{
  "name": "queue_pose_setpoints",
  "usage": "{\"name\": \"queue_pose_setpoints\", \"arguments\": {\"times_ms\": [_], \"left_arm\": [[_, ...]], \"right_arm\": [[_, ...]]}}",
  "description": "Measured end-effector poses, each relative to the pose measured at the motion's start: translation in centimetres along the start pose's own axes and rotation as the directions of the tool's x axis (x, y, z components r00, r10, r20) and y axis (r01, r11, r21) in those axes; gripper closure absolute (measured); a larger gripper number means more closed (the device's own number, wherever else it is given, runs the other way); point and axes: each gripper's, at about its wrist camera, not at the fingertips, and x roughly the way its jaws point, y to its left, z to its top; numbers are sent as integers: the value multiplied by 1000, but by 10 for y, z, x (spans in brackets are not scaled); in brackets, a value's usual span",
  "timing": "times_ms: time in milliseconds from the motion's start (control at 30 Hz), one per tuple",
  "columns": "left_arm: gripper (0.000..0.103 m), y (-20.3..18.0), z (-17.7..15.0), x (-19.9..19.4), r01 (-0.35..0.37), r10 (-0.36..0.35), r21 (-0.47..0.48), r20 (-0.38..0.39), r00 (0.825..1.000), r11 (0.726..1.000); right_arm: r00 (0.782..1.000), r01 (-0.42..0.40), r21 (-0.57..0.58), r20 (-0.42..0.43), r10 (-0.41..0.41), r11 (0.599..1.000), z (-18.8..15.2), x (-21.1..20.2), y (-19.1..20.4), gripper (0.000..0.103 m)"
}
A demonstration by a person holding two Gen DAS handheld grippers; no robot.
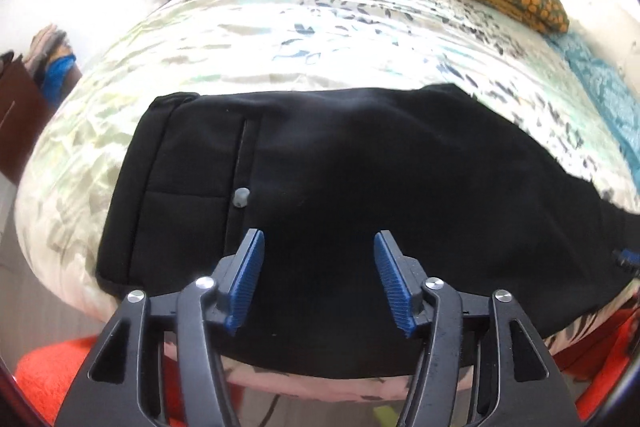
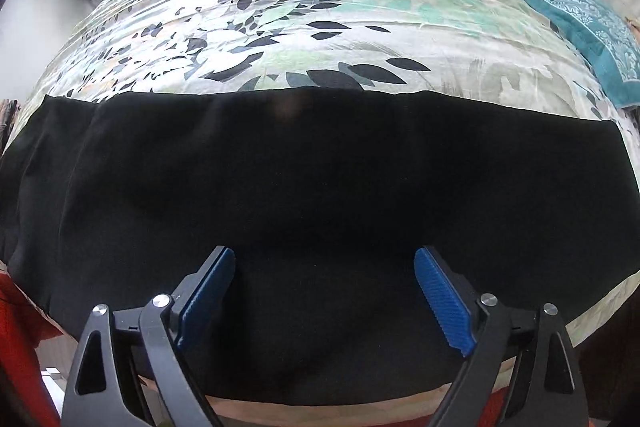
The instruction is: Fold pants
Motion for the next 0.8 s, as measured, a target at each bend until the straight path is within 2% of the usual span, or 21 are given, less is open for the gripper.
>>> {"name": "queue_pose_setpoints", "arguments": {"times_ms": [33, 67, 133, 200, 333, 400, 467, 500, 600, 633, 733, 767, 800], "left_arm": [[44, -3, -4, 10, -96, 100, 79, -41, 994, 992], [41, 0, -9, 14, -164, 170, 126, -42, 984, 978], [33, 23, -11, 9, -139, 140, 27, -45, 989, 990], [31, 40, -9, 3, -170, 167, -50, -51, 985, 984], [27, 38, -14, -4, -216, 216, -43, -23, 976, 975], [29, 34, -16, -9, -227, 228, -36, 25, 973, 973], [29, 33, -13, -20, -159, 163, -47, 95, 982, 986], [26, 32, -9, -26, -111, 118, -57, 133, 984, 992], [11, 36, -1, -32, 23, -4, -85, 222, 975, 996], [11, 38, 2, -24, 37, -17, -91, 207, 978, 995], [16, 53, 6, 20, -41, 50, -126, 69, 996, 991], [19, 62, 4, 32, -43, 48, -159, 28, 998, 986], [18, 69, 2, 35, -16, 22, -195, 30, 999, 981]], "right_arm": [[1000, 3, 2, 3, -3, 1000, 0, 0, 0, 8], [1000, 2, 4, 4, -2, 1000, 0, 1, -2, 8], [1000, 0, 8, 2, 0, 1000, 1, 0, -4, 7], [1000, 3, 4, -1, -3, 1000, 2, 0, -5, 7], [1000, 19, -2, 2, -19, 1000, -1, 0, -4, 1], [1000, 28, 0, 3, -28, 1000, -1, 2, -4, 1], [1000, 28, 6, -3, -28, 1000, 1, 1, -4, 1], [999, 33, 9, -11, -33, 999, 3, 0, -4, 1], [998, 62, 32, -25, -62, 998, 15, -14, 5, 2], [1000, 21, 43, -5, -21, 999, 22, -23, 13, 2], [988, -149, 2, 48, 149, 989, 49, -51, 65, 2], [972, -229, -21, 50, 230, 973, 59, -57, 90, 2], [947, -316, -39, 41, 317, 948, 69, -62, 117, 2]]}}
